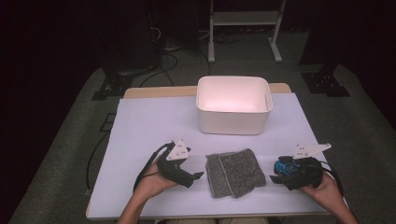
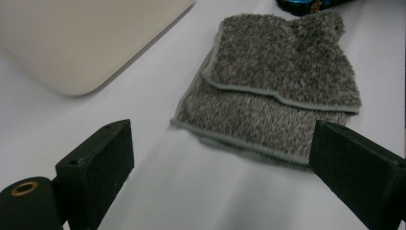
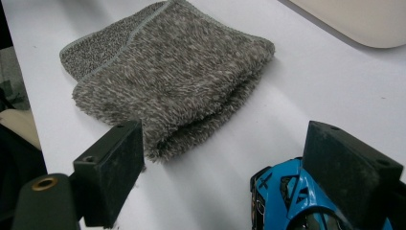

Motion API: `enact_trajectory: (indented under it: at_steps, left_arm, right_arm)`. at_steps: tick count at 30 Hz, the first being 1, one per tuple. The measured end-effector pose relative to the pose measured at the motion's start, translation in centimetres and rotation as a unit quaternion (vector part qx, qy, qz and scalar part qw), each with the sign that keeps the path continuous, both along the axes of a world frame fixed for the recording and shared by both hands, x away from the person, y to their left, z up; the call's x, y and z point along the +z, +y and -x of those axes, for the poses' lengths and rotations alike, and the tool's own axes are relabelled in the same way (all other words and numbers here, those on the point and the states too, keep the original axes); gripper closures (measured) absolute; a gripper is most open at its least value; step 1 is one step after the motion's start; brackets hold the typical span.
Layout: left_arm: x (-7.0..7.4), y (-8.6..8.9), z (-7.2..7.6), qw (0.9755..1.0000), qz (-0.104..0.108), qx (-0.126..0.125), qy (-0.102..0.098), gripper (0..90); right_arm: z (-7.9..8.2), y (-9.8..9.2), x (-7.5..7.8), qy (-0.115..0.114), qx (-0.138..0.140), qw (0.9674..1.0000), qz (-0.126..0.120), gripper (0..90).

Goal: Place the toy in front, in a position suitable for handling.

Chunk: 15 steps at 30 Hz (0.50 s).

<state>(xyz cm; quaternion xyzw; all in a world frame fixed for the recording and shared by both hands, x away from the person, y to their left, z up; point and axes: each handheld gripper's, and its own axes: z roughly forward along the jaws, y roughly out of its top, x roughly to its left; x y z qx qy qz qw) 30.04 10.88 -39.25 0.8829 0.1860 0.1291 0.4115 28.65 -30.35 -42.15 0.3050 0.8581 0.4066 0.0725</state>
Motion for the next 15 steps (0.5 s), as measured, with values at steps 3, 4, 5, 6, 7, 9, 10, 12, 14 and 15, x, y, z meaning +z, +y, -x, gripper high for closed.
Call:
enact_trajectory:
  at_steps: [3,4,5,6,7,9,10,12,14,15]
  left_arm:
    - [0.2,-1.0,-0.3,0.9999,-0.001,-0.014,-0.002,7.8]
    - [0.3,-1.9,-0.6,0.9996,-0.003,-0.028,-0.002,7.8]
    - [0.3,-2.3,-0.7,0.9994,-0.005,-0.034,-0.004,7.8]
    - [0.3,-2.7,-0.9,0.9992,-0.008,-0.039,-0.004,7.9]
    - [0.3,-3.1,-1.0,0.9989,-0.011,-0.045,-0.005,7.9]
    - [0.3,-3.9,-1.3,0.9985,-0.009,-0.054,-0.003,7.9]
    - [0.3,-4.3,-1.4,0.9982,-0.013,-0.059,-0.004,7.9]
    - [0.4,-5.1,-1.6,0.9971,-0.023,-0.073,-0.006,7.9]
    - [0.5,-6.0,-1.9,0.9959,-0.027,-0.086,-0.006,8.3]
    - [0.5,-6.4,-2.0,0.9952,-0.032,-0.092,-0.006,8.4]
  right_arm:
    - [0.0,-0.1,0.0,-0.002,0.000,1.0000,0.001,13.3]
    - [0.1,-0.2,0.2,-0.003,-0.002,1.0000,0.000,13.3]
    - [0.1,-0.3,0.2,-0.004,-0.001,1.0000,0.000,13.3]
    - [0.1,-0.3,0.3,-0.005,-0.002,1.0000,-0.001,13.3]
    - [0.2,-0.4,0.3,-0.005,-0.002,1.0000,0.001,13.3]
    - [0.2,-0.5,0.4,-0.006,-0.004,1.0000,0.000,13.3]
    - [0.2,-0.6,0.5,-0.007,-0.005,1.0000,-0.001,13.3]
    - [0.2,-0.7,0.5,-0.009,-0.005,0.9999,0.001,13.3]
    - [0.2,-0.7,0.6,-0.008,-0.006,0.9999,0.001,13.3]
    - [0.2,-0.7,0.6,-0.009,-0.006,0.9999,0.002,13.3]
